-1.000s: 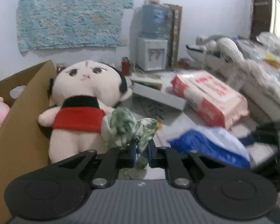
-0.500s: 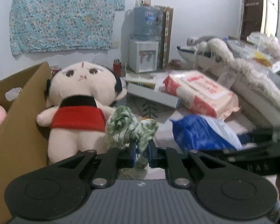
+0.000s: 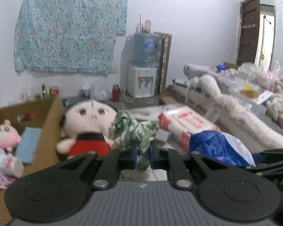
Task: Organize soft objects
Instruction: 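Carry the blue-white bag into the box and open the right gripper while the left gripper carries the green cloth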
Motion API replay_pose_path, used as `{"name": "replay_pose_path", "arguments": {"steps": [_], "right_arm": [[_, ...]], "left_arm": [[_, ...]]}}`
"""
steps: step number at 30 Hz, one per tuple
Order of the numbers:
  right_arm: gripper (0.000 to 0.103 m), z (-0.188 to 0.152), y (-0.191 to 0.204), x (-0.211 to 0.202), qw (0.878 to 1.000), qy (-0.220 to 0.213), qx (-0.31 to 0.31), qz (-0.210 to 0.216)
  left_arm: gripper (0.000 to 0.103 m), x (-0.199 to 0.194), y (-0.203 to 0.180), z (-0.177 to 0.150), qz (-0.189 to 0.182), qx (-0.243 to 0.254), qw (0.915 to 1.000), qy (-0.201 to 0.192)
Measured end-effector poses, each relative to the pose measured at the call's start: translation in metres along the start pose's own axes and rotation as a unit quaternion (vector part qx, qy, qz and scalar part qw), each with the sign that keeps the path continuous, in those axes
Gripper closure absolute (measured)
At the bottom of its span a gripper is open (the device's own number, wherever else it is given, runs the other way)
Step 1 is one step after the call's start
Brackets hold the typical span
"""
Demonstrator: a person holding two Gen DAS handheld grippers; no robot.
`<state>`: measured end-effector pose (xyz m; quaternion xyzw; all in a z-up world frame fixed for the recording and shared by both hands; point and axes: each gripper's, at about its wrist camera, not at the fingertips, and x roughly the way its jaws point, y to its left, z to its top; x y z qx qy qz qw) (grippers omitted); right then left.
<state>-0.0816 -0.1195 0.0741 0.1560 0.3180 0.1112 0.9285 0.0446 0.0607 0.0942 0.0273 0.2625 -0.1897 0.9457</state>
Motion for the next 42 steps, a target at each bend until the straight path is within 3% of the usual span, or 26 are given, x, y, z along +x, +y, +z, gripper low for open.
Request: {"name": "replay_pose_path", "arguments": {"steps": [4,8,11,13,16,21,26,30,31,33,36,39,42], "right_arm": [[0.038,0.020,0.034,-0.013,0.999,-0.014,-0.038,0.019],[0.038,0.049,0.076,-0.008,0.994,-0.016,-0.088,0.060],[0.038,0.069,0.112,0.005,0.984,-0.004,-0.140,0.107],[0.038,0.080,0.140,0.020,0.970,0.014,-0.200,0.139],[0.038,0.092,0.183,0.055,0.939,0.051,-0.296,0.168],[0.038,0.099,0.250,0.120,0.885,0.120,-0.383,0.236],[0.038,0.075,0.319,0.180,0.809,0.175,-0.478,0.294],[0.038,0.031,0.364,0.219,0.744,0.226,-0.564,0.280],[0.038,0.022,0.371,0.232,0.732,0.242,-0.577,0.270],[0.038,0.007,0.376,0.252,0.719,0.260,-0.590,0.260],[0.038,-0.005,0.381,0.265,0.688,0.280,-0.620,0.253],[0.037,-0.007,0.389,0.263,0.659,0.250,-0.658,0.264],[0.036,-0.011,0.395,0.273,0.655,0.261,-0.661,0.258]], "left_arm": [[0.090,-0.034,0.016,0.024,0.006,0.006,0.9997,-0.021],[0.090,-0.076,0.047,0.044,0.035,0.009,0.9985,-0.041],[0.090,-0.105,0.077,0.052,0.074,0.003,0.9963,-0.044],[0.090,-0.124,0.102,0.056,0.103,-0.003,0.9939,-0.040],[0.090,-0.140,0.136,0.055,0.128,-0.021,0.9913,-0.022],[0.090,-0.138,0.182,0.042,0.176,-0.026,0.9840,0.006],[0.090,-0.126,0.222,0.022,0.190,-0.044,0.9805,0.022],[0.090,-0.111,0.242,0.011,0.184,-0.051,0.9809,0.038],[0.090,-0.109,0.242,0.006,0.189,-0.041,0.9803,0.042],[0.090,-0.103,0.242,0.005,0.198,-0.012,0.9791,0.046],[0.090,-0.097,0.251,0.005,0.182,-0.018,0.9819,0.049],[0.090,-0.089,0.258,0.004,0.190,-0.017,0.9803,0.052],[0.089,-0.089,0.266,0.002,0.192,-0.036,0.9797,0.042]]}}
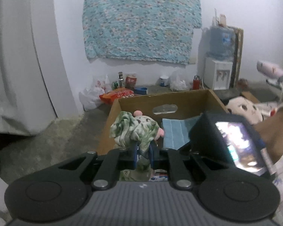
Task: Organize soft objects
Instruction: 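Carry the blue-white bag into the box and open the right gripper while the left gripper carries the green cloth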
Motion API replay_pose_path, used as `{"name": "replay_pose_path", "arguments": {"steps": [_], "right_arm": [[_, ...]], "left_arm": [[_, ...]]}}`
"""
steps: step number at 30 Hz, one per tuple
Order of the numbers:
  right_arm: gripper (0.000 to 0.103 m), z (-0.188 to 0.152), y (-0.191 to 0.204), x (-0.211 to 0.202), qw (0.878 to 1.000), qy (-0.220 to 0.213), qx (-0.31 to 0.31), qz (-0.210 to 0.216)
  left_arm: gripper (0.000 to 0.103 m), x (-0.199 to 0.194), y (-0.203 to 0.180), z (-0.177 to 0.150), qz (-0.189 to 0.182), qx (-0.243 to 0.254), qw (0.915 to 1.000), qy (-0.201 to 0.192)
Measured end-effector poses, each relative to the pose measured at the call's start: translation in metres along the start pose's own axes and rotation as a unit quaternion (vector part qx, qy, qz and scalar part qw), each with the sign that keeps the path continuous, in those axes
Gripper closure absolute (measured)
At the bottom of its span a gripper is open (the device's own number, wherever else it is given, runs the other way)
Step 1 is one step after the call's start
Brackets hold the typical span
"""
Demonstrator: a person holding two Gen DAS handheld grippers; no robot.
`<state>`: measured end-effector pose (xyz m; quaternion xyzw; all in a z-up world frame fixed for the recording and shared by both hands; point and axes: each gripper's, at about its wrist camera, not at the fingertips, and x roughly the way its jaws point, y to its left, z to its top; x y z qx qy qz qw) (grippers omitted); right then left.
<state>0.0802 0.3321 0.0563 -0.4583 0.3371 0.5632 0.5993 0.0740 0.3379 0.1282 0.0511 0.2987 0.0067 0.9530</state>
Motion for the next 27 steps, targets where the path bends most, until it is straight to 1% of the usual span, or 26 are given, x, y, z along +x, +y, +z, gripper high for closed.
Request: {"name": "replay_pose_path", "arguments": {"steps": [2,5,7,9,11,12,14,16,17,19,21,23,25,27], "right_arm": [[0.036,0.002,0.000,0.000,1.000,-0.004,-0.005,0.004],[0.036,0.005,0.004,-0.001,1.000,-0.014,-0.013,0.007],[0.031,0.001,0.002,0.005,1.000,-0.013,-0.008,0.010],[0.028,0.006,0.005,0.014,1.000,0.000,-0.005,0.004],[0.026,0.009,0.009,0.019,1.000,-0.001,-0.016,0.001],[0.023,0.008,0.012,0.018,1.000,0.003,-0.026,0.001],[0.016,0.009,0.016,0.014,0.999,0.003,-0.041,-0.019],[0.012,0.009,0.016,0.003,0.998,-0.010,-0.050,-0.037],[0.011,0.009,0.014,-0.007,0.998,-0.019,-0.048,-0.039],[0.006,0.006,0.008,-0.029,0.998,-0.031,-0.033,-0.039],[0.006,-0.004,0.001,-0.055,0.997,-0.045,-0.010,-0.056],[0.006,-0.020,-0.004,-0.082,0.995,-0.068,0.022,-0.076],[0.006,-0.043,-0.008,-0.114,0.988,-0.100,0.077,-0.094],[0.006,-0.067,-0.010,-0.137,0.976,-0.129,0.135,-0.110]], "left_arm": [[0.089,0.000,0.005,-0.001,-0.006,-0.014,0.9999,0.003],[0.090,-0.002,0.008,-0.005,0.007,-0.009,0.9999,0.007],[0.088,-0.003,0.010,-0.005,0.009,-0.015,0.9998,0.009],[0.087,-0.006,0.012,-0.006,0.015,-0.016,0.9997,0.010],[0.086,-0.012,0.013,-0.006,0.019,-0.014,0.9997,0.009],[0.085,-0.014,0.013,-0.006,0.022,-0.012,0.9997,0.007],[0.085,-0.017,0.013,-0.004,0.026,-0.011,0.9996,0.005],[0.085,-0.019,0.014,-0.001,0.027,-0.016,0.9995,0.006],[0.085,-0.019,0.014,0.000,0.027,-0.016,0.9995,0.007],[0.086,-0.019,0.014,-0.001,0.027,-0.014,0.9995,0.006],[0.086,-0.018,0.013,-0.001,0.022,-0.010,0.9997,0.009],[0.086,-0.013,0.009,0.000,0.013,-0.002,0.9998,0.014],[0.087,-0.006,0.000,0.000,0.002,0.011,0.9997,0.021],[0.087,0.005,-0.012,-0.001,-0.014,0.028,0.9989,0.034]]}}
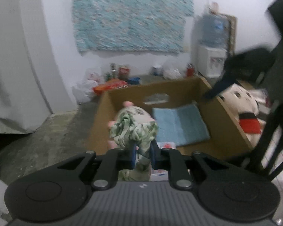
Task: Organize soft objects
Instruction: 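Carry the blue-white bag into the box and open the right gripper while the left gripper carries the green cloth, then lower the green cloth into the box and open the left gripper while the right gripper returns to the pile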
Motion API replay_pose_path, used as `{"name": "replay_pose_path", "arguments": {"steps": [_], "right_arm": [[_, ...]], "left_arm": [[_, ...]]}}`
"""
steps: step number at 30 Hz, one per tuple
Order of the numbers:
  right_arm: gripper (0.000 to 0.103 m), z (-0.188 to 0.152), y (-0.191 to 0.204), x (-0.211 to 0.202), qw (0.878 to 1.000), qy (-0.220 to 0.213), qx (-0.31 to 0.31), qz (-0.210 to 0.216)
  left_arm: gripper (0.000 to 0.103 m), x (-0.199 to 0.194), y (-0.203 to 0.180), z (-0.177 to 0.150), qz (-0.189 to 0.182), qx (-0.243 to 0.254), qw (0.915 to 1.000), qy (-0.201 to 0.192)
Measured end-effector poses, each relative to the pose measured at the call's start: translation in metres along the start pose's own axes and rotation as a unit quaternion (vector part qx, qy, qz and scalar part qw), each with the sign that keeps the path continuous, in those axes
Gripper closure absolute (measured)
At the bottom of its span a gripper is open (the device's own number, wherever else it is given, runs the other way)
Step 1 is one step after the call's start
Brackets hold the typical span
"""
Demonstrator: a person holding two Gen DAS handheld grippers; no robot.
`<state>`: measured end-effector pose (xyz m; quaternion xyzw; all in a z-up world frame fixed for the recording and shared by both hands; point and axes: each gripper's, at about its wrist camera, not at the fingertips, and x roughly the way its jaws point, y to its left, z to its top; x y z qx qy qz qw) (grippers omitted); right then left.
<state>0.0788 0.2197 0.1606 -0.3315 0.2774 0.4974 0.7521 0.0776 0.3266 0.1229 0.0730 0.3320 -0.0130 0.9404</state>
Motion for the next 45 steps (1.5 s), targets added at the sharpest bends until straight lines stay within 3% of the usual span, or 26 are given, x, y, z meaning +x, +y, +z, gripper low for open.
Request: {"name": "replay_pose_path", "arguments": {"steps": [4,8,10,13,15,17,19,21,23,24,27,28,29,33,34,37,42,43,45], "right_arm": [[0.006,-0.033,-0.018,-0.036,0.994,-0.032,0.101,-0.013],[0.006,-0.071,-0.023,-0.053,0.983,-0.052,0.172,-0.030],[0.006,-0.090,-0.027,-0.059,0.975,-0.066,0.210,-0.031],[0.007,-0.121,-0.039,-0.071,0.958,-0.095,0.267,-0.046],[0.007,-0.142,-0.048,-0.078,0.944,-0.119,0.304,-0.052],[0.007,-0.163,-0.056,-0.089,0.929,-0.137,0.338,-0.056],[0.007,-0.184,-0.064,-0.098,0.916,-0.147,0.365,-0.071],[0.007,-0.208,-0.070,-0.106,0.903,-0.149,0.394,-0.088],[0.007,-0.230,-0.074,-0.108,0.893,-0.143,0.415,-0.099],[0.007,-0.241,-0.074,-0.109,0.889,-0.139,0.425,-0.100],[0.007,-0.266,-0.071,-0.108,0.887,-0.120,0.435,-0.098],[0.007,-0.274,-0.067,-0.108,0.886,-0.117,0.437,-0.101],[0.007,-0.280,-0.065,-0.106,0.885,-0.115,0.440,-0.099],[0.007,-0.301,-0.063,-0.091,0.872,-0.105,0.472,-0.071],[0.007,-0.302,-0.061,-0.088,0.873,-0.101,0.472,-0.070],[0.007,-0.301,-0.057,-0.081,0.876,-0.099,0.468,-0.064],[0.007,-0.286,-0.055,-0.083,0.882,-0.104,0.456,-0.057],[0.007,-0.284,-0.055,-0.085,0.883,-0.106,0.455,-0.056],[0.007,-0.282,-0.053,-0.089,0.883,-0.111,0.454,-0.053]], "left_arm": [[0.087,0.031,-0.036,0.001,-0.041,0.049,0.9974,0.033],[0.087,0.072,-0.076,0.004,-0.060,0.085,0.9924,0.067],[0.087,0.095,-0.093,0.006,-0.078,0.096,0.9872,0.101],[0.079,0.124,-0.114,0.004,-0.088,0.112,0.9774,0.156],[0.062,0.136,-0.121,0.003,-0.073,0.128,0.9717,0.185],[0.052,0.137,-0.114,0.004,-0.060,0.113,0.9736,0.189],[0.051,0.129,-0.102,0.008,-0.071,0.076,0.9789,0.176],[0.056,0.122,-0.094,0.011,-0.090,0.039,0.9810,0.167],[0.065,0.112,-0.087,0.011,-0.087,0.025,0.9817,0.168],[0.065,0.109,-0.086,0.010,-0.080,0.029,0.9816,0.171],[0.068,0.106,-0.092,0.010,-0.062,0.058,0.9799,0.181],[0.073,0.108,-0.096,0.008,-0.060,0.069,0.9786,0.185],[0.085,0.110,-0.100,0.006,-0.058,0.080,0.9766,0.191],[0.092,0.144,-0.128,0.007,-0.034,0.159,0.9609,0.224],[0.093,0.149,-0.129,0.008,-0.024,0.161,0.9606,0.225],[0.094,0.158,-0.116,0.014,-0.031,0.114,0.9663,0.229],[0.093,0.155,-0.111,0.021,-0.054,0.059,0.9840,0.159],[0.090,0.156,-0.109,0.022,-0.057,0.041,0.9859,0.152],[0.067,0.160,-0.106,0.021,-0.068,0.011,0.9834,0.168]]}}
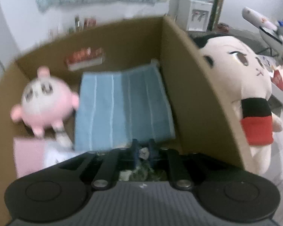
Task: Organize soft objects
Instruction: 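Lower the green cloth into the box and open the left gripper while the right gripper returns to the pile, then grasp the white-blue bandage box with the left gripper while the right gripper grasps the gold tissue pack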
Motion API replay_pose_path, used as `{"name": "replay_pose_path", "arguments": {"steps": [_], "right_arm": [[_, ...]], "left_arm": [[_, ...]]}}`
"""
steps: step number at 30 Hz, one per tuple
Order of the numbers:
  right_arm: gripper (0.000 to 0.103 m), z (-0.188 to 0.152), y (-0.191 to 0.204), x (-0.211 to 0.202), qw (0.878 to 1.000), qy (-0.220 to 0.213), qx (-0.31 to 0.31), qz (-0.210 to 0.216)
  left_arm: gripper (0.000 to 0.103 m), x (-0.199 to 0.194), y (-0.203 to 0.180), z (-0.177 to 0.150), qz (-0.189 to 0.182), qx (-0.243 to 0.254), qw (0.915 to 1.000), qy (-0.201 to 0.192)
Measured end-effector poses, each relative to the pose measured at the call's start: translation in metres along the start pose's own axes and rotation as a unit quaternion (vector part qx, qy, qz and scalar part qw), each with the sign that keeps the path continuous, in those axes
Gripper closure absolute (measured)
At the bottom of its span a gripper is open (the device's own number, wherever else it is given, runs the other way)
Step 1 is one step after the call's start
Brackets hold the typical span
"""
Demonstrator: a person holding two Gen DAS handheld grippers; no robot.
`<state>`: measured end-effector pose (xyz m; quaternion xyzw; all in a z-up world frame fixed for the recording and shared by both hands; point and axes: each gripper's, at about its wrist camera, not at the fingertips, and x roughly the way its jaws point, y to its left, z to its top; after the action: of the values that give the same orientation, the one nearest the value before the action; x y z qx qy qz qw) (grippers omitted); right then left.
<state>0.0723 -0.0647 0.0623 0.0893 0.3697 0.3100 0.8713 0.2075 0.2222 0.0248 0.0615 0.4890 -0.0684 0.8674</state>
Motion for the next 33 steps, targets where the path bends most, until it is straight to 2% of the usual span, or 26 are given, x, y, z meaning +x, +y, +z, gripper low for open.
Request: {"name": "replay_pose_path", "arguments": {"steps": [3,4,6,7,11,13,16,19,21,23,26,27,30,33], "right_arm": [[0.007,0.001,0.001,-0.006,1.000,-0.006,0.003,-0.007],[0.007,0.001,0.000,-0.008,1.000,-0.010,0.007,-0.013],[0.007,0.001,-0.006,-0.018,0.999,-0.025,0.015,-0.022],[0.007,0.001,-0.009,-0.024,0.999,-0.035,0.021,-0.028],[0.007,-0.011,-0.031,-0.053,0.993,-0.076,0.054,-0.067],[0.007,-0.017,-0.046,-0.064,0.990,-0.087,0.068,-0.092],[0.007,-0.021,-0.069,-0.070,0.988,-0.090,0.086,-0.095],[0.007,-0.025,-0.085,-0.067,0.987,-0.084,0.097,-0.093],[0.007,-0.025,-0.093,-0.062,0.987,-0.075,0.102,-0.096],[0.007,-0.024,-0.097,-0.062,0.986,-0.079,0.105,-0.101],[0.007,-0.022,-0.105,-0.072,0.982,-0.100,0.117,-0.110],[0.007,-0.022,-0.108,-0.076,0.980,-0.108,0.119,-0.116],[0.007,-0.020,-0.120,-0.090,0.974,-0.127,0.124,-0.139],[0.007,-0.011,-0.135,-0.094,0.975,-0.131,0.119,-0.132]], "left_arm": [[0.057,0.006,0.010,0.000,-0.016,-0.039,0.9984,0.038],[0.055,0.004,0.013,0.000,-0.018,-0.047,0.9980,0.039],[0.044,-0.007,0.016,-0.001,-0.017,-0.064,0.9974,0.029],[0.043,-0.015,0.017,-0.001,-0.012,-0.069,0.9972,0.025],[0.044,-0.044,0.022,-0.007,-0.014,-0.094,0.9955,-0.007],[0.044,-0.059,0.018,-0.010,0.001,-0.101,0.9945,-0.027],[0.044,-0.085,-0.004,-0.014,0.024,-0.082,0.9945,-0.061],[0.045,-0.109,-0.033,-0.014,0.018,-0.052,0.9935,-0.100],[0.045,-0.124,-0.061,-0.011,-0.012,-0.032,0.9924,-0.118],[0.044,-0.127,-0.084,-0.006,-0.062,-0.037,0.9901,-0.120],[0.043,-0.108,-0.125,0.003,-0.156,-0.066,0.9813,-0.092],[0.042,-0.098,-0.139,0.004,-0.173,-0.073,0.9786,-0.084],[0.042,-0.058,-0.174,0.015,-0.195,-0.116,0.9722,-0.060],[0.043,-0.014,-0.199,0.020,-0.210,-0.176,0.9606,-0.046]]}}
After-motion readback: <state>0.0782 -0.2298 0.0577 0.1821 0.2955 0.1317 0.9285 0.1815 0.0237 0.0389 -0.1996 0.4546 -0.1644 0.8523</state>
